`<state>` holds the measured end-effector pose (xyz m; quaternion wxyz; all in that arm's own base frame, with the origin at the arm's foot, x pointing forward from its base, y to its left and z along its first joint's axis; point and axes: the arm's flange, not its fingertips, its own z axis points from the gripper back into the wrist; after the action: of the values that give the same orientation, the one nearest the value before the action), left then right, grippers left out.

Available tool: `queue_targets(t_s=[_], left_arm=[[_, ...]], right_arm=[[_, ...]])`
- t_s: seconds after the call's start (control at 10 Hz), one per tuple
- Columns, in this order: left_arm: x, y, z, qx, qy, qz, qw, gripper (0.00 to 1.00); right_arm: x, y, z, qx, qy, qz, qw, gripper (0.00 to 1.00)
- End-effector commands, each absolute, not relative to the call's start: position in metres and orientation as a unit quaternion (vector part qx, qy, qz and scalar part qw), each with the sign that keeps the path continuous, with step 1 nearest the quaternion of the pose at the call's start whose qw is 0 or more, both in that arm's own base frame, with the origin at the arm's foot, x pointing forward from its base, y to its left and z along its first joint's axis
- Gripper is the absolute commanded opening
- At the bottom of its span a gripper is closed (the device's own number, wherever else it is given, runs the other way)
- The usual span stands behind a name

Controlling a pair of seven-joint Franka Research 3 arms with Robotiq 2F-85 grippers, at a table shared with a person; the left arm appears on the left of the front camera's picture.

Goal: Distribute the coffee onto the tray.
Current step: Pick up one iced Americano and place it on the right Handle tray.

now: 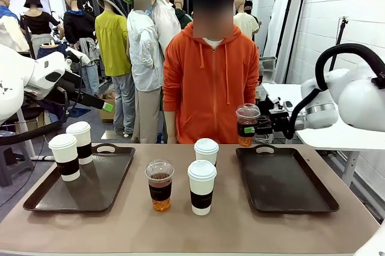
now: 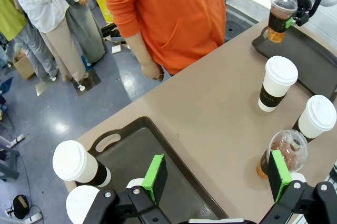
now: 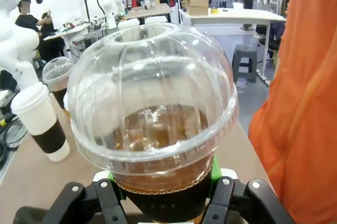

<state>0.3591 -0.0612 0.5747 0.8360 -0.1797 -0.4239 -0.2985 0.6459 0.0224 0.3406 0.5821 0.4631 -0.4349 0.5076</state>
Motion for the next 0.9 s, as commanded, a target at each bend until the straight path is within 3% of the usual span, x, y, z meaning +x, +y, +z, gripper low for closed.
queue_targets(t_s=[0.0, 0.8], left_arm=[[0.359, -0.06, 0.574, -0.182, -0.422, -0.297, 0.837, 1.0], [0.359, -0.06, 0.574, -0.182, -0.422, -0.297, 0.837, 1.0]], right_arm=[[0.627, 0.01, 0.339, 0.465, -0.444, 0.515, 0.567, 0.65], [0.645, -0.01, 0.282, 0.456, -0.439, 0.517, 0.576, 0.65]])
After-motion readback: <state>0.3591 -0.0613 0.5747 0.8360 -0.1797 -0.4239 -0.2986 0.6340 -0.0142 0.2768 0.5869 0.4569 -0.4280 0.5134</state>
